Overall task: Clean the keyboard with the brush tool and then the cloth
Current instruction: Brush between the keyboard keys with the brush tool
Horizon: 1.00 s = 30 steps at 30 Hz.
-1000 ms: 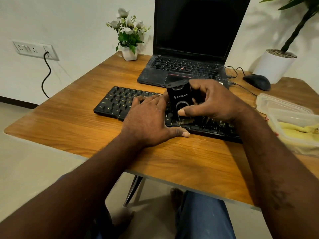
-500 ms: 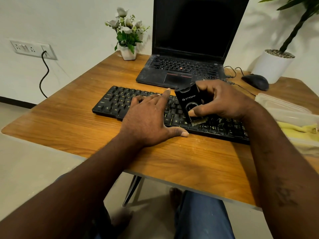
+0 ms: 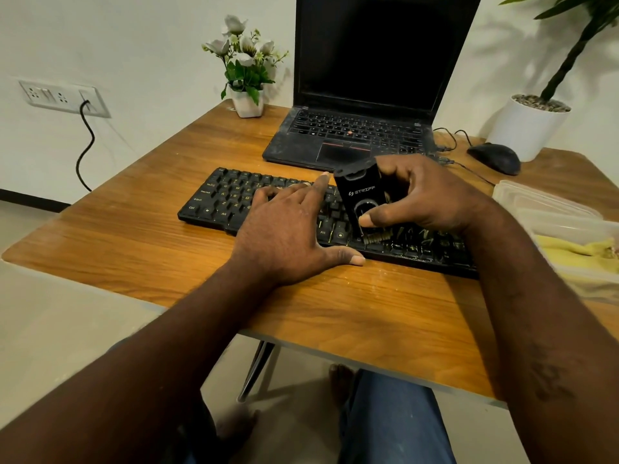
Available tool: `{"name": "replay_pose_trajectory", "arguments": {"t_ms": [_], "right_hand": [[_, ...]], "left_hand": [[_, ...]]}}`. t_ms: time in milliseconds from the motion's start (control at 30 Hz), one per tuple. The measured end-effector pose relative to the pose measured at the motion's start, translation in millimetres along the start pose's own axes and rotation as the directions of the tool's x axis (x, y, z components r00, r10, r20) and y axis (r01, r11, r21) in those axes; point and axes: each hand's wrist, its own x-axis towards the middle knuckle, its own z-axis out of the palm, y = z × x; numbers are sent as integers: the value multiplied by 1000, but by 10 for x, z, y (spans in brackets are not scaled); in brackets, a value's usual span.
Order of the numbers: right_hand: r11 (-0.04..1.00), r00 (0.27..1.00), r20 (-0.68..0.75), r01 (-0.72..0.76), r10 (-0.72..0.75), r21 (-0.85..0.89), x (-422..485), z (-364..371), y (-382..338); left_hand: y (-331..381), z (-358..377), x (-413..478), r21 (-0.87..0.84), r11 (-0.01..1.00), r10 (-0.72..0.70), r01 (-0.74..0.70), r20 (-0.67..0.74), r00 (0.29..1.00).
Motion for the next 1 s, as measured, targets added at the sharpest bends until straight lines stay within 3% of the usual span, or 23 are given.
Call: {"name": "replay_pose_trajectory", "arguments": {"t_ms": [67, 200, 833, 1000], "right_hand": [[1000, 999, -52, 2, -3, -20, -1, -4, 0], [1000, 1000, 17, -1, 0, 27, -15, 9, -4], [1000, 999, -33, -13, 13, 4, -26, -15, -6], [997, 997, 35, -72, 71, 22, -61, -89, 23]], "left_hand": [[-3, 4, 0, -1, 1000, -3, 3, 10, 1000], [-5, 14, 3, -4, 1000, -1, 1, 0, 1000], [2, 0, -1, -7, 1000, -4, 4, 14, 1000], [13, -19, -7, -9, 1000, -7, 8, 22, 1000]]}}
